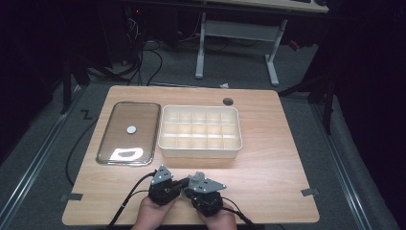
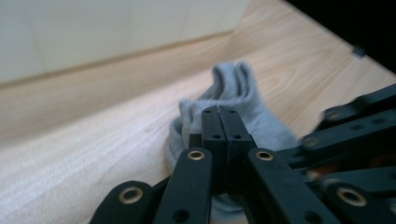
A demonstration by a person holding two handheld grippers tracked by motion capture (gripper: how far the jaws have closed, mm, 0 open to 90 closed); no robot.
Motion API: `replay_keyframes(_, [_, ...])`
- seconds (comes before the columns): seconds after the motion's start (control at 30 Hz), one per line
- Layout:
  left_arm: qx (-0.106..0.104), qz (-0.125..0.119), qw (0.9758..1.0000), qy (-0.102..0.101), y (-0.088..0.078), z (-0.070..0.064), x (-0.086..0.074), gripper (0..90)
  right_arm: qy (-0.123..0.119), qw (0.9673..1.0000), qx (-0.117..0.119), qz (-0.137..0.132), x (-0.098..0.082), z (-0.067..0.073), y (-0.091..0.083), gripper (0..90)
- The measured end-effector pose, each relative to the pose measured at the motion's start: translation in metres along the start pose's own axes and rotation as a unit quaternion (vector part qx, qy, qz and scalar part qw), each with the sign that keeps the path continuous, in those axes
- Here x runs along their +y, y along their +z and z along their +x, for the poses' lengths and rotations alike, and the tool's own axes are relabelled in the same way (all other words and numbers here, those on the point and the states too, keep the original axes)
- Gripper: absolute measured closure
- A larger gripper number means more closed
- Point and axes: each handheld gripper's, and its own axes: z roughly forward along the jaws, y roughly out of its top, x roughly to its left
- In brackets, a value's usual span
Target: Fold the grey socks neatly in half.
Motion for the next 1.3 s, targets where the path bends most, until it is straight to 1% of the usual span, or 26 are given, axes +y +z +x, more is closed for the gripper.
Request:
replay_keyframes(0.1, [0.003, 0.016, 0.9999, -0.005, 0.005, 0.003, -0.002, 90.0, 0.001, 1.0000, 0.001, 0.000, 0.000, 0.000, 0.000, 86.8])
replay_keyframes(0.17, [0.006, 0.020, 0.9998, -0.006, 0.005, 0.003, -0.002, 90.0, 0.004, 0.9999, 0.014, 0.002, 0.002, -0.001, -0.005, 80.4])
replay_keyframes(0.2, [0.007, 0.021, 0.9997, -0.007, 0.006, 0.003, -0.002, 90.0, 0.007, 0.9996, 0.024, -0.013, 0.004, -0.001, -0.011, 79.6])
replay_keyframes(0.23, [0.007, 0.021, 0.9997, -0.007, 0.006, 0.003, -0.002, 90.0, 0.010, 0.9989, 0.028, -0.035, 0.006, -0.002, -0.019, 79.3])
replay_keyframes(0.27, [0.008, 0.023, 0.9997, -0.005, 0.006, 0.003, -0.002, 90.0, 0.015, 0.9983, 0.024, -0.052, 0.009, -0.004, -0.027, 79.4])
replay_keyframes(0.3, [0.008, 0.023, 0.9997, -0.006, 0.006, 0.003, -0.002, 90.0, 0.012, 0.9979, 0.012, -0.062, 0.012, -0.006, -0.033, 80.0])
replay_keyframes(0.33, [0.009, 0.024, 0.9997, -0.006, 0.006, 0.004, -0.002, 90.0, 0.010, 0.9978, 0.000, -0.065, 0.013, -0.009, -0.036, 80.5])
replay_keyframes(0.4, [0.011, 0.026, 0.9996, -0.006, 0.006, 0.004, -0.002, 90.0, 0.011, 0.9985, -0.027, -0.047, 0.010, -0.018, -0.035, 80.8])
replay_keyframes(0.47, [0.013, 0.027, 0.9995, -0.005, 0.007, 0.003, -0.002, 90.0, 0.008, 0.9988, -0.041, -0.027, 0.004, -0.023, -0.030, 80.9])
replay_keyframes(0.53, [0.016, 0.027, 0.9995, -0.003, 0.007, 0.003, -0.002, 90.0, 0.001, 0.9988, -0.049, -0.006, -0.003, -0.023, -0.022, 80.7])
replay_keyframes(0.57, [0.017, 0.026, 0.9995, -0.002, 0.007, 0.003, -0.002, 90.0, -0.001, 0.9986, -0.052, -0.001, -0.006, -0.022, -0.019, 80.6])
replay_keyframes(0.63, [0.023, 0.023, 0.9995, 0.000, 0.006, 0.001, -0.002, 90.0, 0.000, 0.9985, -0.054, -0.009, -0.009, -0.021, -0.018, 80.6])
replay_keyframes(0.67, [0.026, 0.018, 0.9995, 0.005, 0.005, -0.001, -0.002, 90.0, 0.000, 0.9984, -0.055, -0.010, -0.010, -0.021, -0.017, 80.6])
replay_keyframes(0.7, [0.020, 0.011, 0.9997, 0.007, 0.002, -0.005, -0.001, 89.5, 0.000, 0.9984, -0.056, -0.009, -0.010, -0.020, -0.016, 80.6])
replay_keyframes(0.73, [0.009, 0.003, 0.9999, 0.009, -0.003, -0.010, 0.001, 88.9, -0.003, 0.9983, -0.058, -0.009, -0.010, -0.019, -0.016, 80.6])
replay_keyframes(0.77, [0.003, -0.008, 0.9998, 0.019, -0.006, -0.016, 0.004, 88.7, -0.006, 0.9982, -0.059, -0.008, -0.010, -0.018, -0.016, 80.6])
replay_keyframes(0.8, [0.004, -0.017, 0.9994, 0.030, -0.008, -0.022, 0.006, 88.7, -0.005, 0.9983, -0.058, -0.007, -0.010, -0.019, -0.015, 80.6])
replay_keyframes(0.83, [0.007, -0.018, 0.9991, 0.038, -0.008, -0.025, 0.008, 88.7, -0.004, 0.9984, -0.056, -0.008, -0.010, -0.019, -0.015, 80.6])
replay_keyframes(0.87, [0.011, -0.011, 0.9991, 0.040, -0.006, -0.026, 0.008, 88.9, -0.003, 0.9985, -0.055, -0.008, -0.010, -0.020, -0.015, 80.7])
replay_keyframes(0.9, [0.021, 0.003, 0.9989, 0.042, -0.001, -0.024, 0.005, 89.2, -0.004, 0.9985, -0.055, -0.008, -0.010, -0.020, -0.015, 80.7])
replay_keyframes(0.97, [0.027, 0.025, 0.9986, 0.038, 0.005, -0.019, 0.000, 90.0, -0.005, 0.9985, -0.054, -0.008, -0.010, -0.020, -0.015, 80.7])
replay_keyframes(1.03, [0.037, 0.036, 0.9977, 0.043, 0.007, -0.017, -0.004, 90.0, -0.004, 0.9985, -0.053, -0.008, -0.010, -0.020, -0.015, 80.6])
replay_keyframes(1.1, [0.042, 0.040, 0.9969, 0.053, 0.008, -0.017, -0.006, 90.0, 0.001, 0.9986, -0.052, -0.004, -0.009, -0.021, -0.016, 78.8])
replay_keyframes(1.17, [0.047, 0.035, 0.9966, 0.059, 0.009, -0.018, -0.007, 90.0, 0.008, 0.9984, -0.055, -0.005, -0.006, -0.020, -0.020, 73.3])
replay_keyframes(1.23, [0.054, 0.034, 0.9954, 0.071, 0.009, -0.020, -0.008, 90.0, 0.023, 0.9979, -0.055, -0.024, -0.006, -0.017, -0.027, 67.2])
replay_keyframes(1.3, [0.059, 0.034, 0.9947, 0.077, 0.010, -0.022, -0.009, 90.0, 0.043, 0.9971, -0.057, -0.026, -0.008, -0.017, -0.031, 60.8])
